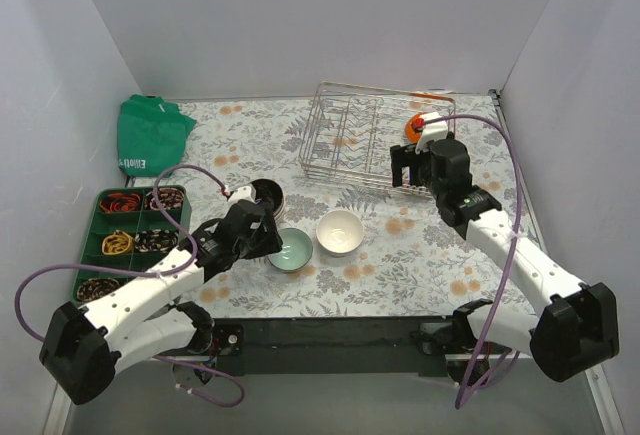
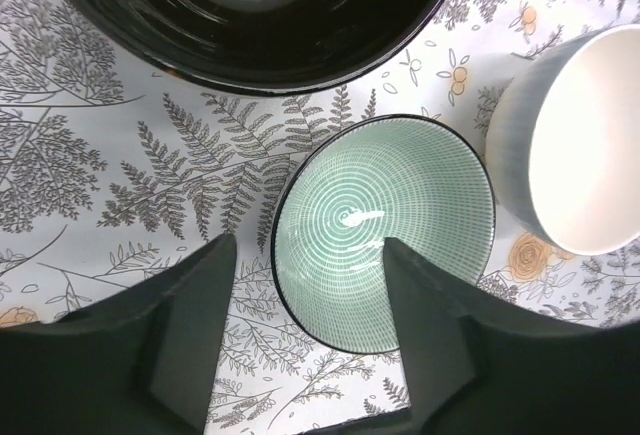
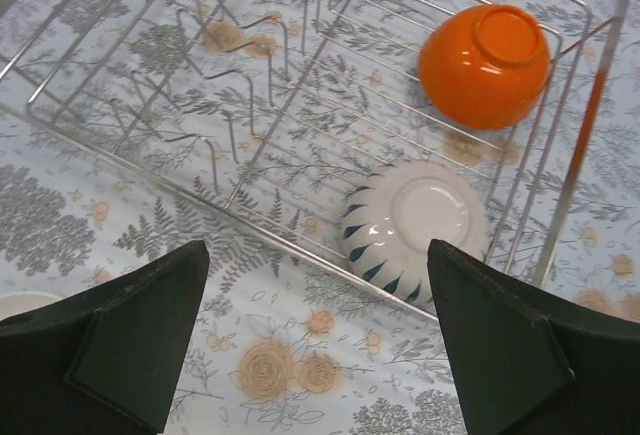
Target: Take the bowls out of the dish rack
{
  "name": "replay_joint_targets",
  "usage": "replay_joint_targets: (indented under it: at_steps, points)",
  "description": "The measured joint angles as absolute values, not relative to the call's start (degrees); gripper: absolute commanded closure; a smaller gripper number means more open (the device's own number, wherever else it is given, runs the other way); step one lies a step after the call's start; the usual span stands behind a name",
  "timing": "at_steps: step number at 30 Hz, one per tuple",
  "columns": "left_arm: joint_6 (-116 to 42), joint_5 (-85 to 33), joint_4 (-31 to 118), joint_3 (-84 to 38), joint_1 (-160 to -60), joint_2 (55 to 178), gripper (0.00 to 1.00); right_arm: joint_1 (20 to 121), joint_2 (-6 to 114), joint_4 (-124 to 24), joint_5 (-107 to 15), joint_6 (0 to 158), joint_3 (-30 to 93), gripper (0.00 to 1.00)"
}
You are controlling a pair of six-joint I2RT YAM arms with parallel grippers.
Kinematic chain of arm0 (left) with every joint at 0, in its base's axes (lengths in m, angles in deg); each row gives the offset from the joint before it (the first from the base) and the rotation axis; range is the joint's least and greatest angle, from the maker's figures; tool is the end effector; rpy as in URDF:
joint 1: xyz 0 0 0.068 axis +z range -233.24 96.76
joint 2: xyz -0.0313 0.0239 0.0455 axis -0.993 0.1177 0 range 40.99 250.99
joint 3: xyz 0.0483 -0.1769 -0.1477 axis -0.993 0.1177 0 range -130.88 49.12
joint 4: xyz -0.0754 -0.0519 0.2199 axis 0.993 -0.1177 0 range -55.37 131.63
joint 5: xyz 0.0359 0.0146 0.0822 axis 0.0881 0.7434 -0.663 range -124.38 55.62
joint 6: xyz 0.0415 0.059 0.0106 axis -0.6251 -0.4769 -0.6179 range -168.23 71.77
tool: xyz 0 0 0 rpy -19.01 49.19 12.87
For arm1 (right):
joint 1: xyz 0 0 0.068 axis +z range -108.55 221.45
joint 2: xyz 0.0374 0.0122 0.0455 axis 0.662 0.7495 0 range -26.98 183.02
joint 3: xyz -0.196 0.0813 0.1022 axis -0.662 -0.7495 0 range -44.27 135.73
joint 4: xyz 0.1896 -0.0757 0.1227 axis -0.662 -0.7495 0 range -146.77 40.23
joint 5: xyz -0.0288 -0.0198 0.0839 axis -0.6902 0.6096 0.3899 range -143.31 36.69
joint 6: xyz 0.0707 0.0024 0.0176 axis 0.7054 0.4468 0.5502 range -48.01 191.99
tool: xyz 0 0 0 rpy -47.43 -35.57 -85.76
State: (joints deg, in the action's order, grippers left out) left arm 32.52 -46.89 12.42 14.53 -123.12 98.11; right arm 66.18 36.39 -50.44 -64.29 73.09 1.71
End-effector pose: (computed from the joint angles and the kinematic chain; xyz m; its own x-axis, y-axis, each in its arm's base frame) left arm 0.1668 -0.1224 0.1692 -0.6131 -0.7433 -0.2675 -0.5107 0.6313 -0.5837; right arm 0.2535 0.1040 0.2650 -0.2863 -0.1111 -0.9517 -0.2406 0.9698 -0.0408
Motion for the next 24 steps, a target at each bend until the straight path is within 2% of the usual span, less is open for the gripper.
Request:
replay_joint_targets:
  at_steps: [6,10,19,24]
  points:
    - [31.38,-49.60,8.44,10.92,-123.12,93.43,0.11,63.23,45.48,-51.00,-68.44,69.02,11.19,0.01]
    - [29.11,-52.97,7.92,6.49,-123.12,92.12,0.02,60.57,52.74,-51.07,-70.19,66.25,17.55,0.01]
    - [20.83,-60.73,12.18,2.24,-121.44,93.70,0.02,57.90,70.79,-51.22,-73.43,57.99,31.10,0.01]
    - [15.58,-62.01,19.53,2.44,-114.44,94.35,0.02,57.81,79.03,-51.40,-75.79,52.85,36.35,0.01]
